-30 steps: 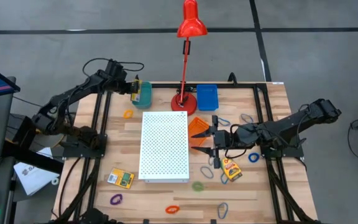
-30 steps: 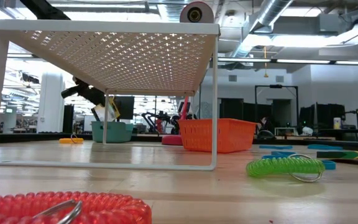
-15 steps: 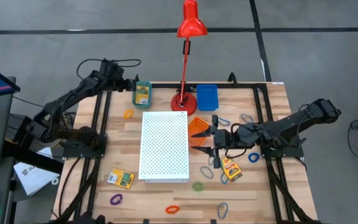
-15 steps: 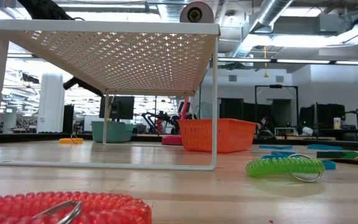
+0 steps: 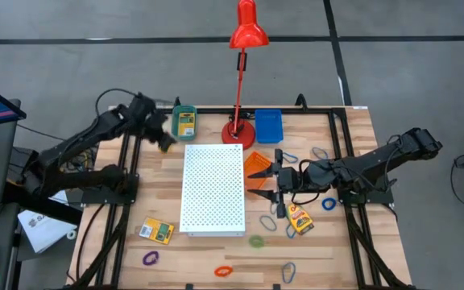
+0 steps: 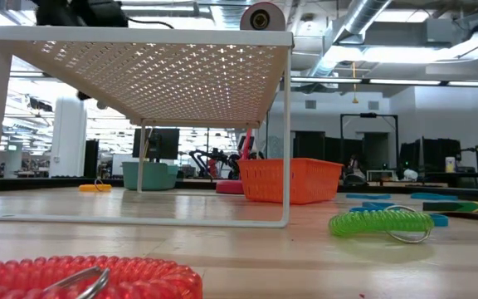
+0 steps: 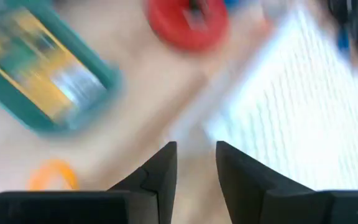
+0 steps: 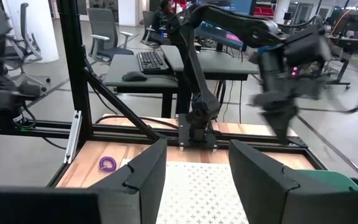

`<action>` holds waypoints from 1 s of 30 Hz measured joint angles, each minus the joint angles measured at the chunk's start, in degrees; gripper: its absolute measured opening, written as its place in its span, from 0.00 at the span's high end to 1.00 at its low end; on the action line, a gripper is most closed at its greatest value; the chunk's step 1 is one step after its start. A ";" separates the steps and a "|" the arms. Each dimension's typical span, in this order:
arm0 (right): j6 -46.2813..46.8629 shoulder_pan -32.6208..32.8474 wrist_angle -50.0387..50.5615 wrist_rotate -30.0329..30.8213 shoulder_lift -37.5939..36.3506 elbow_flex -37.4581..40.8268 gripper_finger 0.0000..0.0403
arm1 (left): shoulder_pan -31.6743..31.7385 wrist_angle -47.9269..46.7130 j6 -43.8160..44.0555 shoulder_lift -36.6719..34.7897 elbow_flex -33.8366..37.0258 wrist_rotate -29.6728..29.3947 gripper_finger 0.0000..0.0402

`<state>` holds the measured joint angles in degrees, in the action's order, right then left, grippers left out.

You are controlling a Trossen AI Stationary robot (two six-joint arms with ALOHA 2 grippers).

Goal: Pick & Place Office Desk Supplies
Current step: Put the yellow crayon box into the green bin

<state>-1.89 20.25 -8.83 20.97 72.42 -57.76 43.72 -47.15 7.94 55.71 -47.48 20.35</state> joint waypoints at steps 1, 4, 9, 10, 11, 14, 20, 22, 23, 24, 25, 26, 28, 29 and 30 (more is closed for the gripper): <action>0.00 0.00 -0.11 -0.02 0.00 -0.02 0.58 | -1.91 -2.80 -0.06 -0.88 0.00 -0.07 0.74; 0.00 0.00 -0.43 -0.03 0.00 -0.02 0.58 | -7.87 -9.73 1.20 -3.20 0.00 -1.08 0.74; 0.31 0.00 -0.42 -0.07 0.00 0.00 0.58 | -19.32 -15.92 5.78 -4.83 0.00 -3.57 0.74; 0.44 0.01 -0.38 -0.07 0.00 0.00 0.58 | -21.79 -17.06 6.54 -4.74 0.00 -4.13 0.74; 0.46 0.06 -0.25 -0.08 0.00 -0.02 0.58 | -24.17 -18.24 7.34 -4.69 0.02 -4.42 0.74; 0.48 0.68 -0.20 -0.07 0.00 0.00 0.58 | -31.62 -20.21 9.25 -3.86 0.04 -4.45 0.74; 0.42 2.34 -0.18 -0.09 0.00 -0.02 0.58 | -44.60 -11.37 15.33 -0.38 4.22 2.73 0.74; 0.42 2.84 -0.16 -0.12 0.00 -0.02 0.58 | -48.05 -7.83 17.27 1.91 6.57 3.96 0.74; 0.44 3.18 -0.16 -0.09 0.00 0.00 0.58 | -49.43 -6.34 17.80 3.21 7.73 4.22 0.74; 0.42 3.52 -0.20 -0.09 0.00 -0.02 0.58 | -50.75 -4.81 17.95 4.65 8.82 4.41 0.74; 0.42 3.83 -0.22 -0.09 0.00 -0.02 0.58 | -51.81 -2.94 18.04 6.01 9.80 4.60 0.74; 0.42 4.06 -0.20 -0.07 0.00 0.00 0.58 | -52.87 -0.85 18.23 7.25 10.78 4.63 0.74; 0.42 4.53 -0.30 -0.09 0.00 -0.02 0.58 | -54.41 3.68 19.16 9.57 12.43 5.11 0.74; 0.42 4.70 -0.35 -0.09 0.00 -0.01 0.58 | -55.11 6.02 19.49 10.64 12.99 5.52 0.74; 0.44 4.98 -0.39 -0.09 0.00 -0.02 0.58 | -55.72 7.54 19.72 11.66 13.27 5.93 0.74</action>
<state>-1.45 25.23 -9.22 20.88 72.42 -57.77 -12.00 -39.62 27.66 67.37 -34.22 26.28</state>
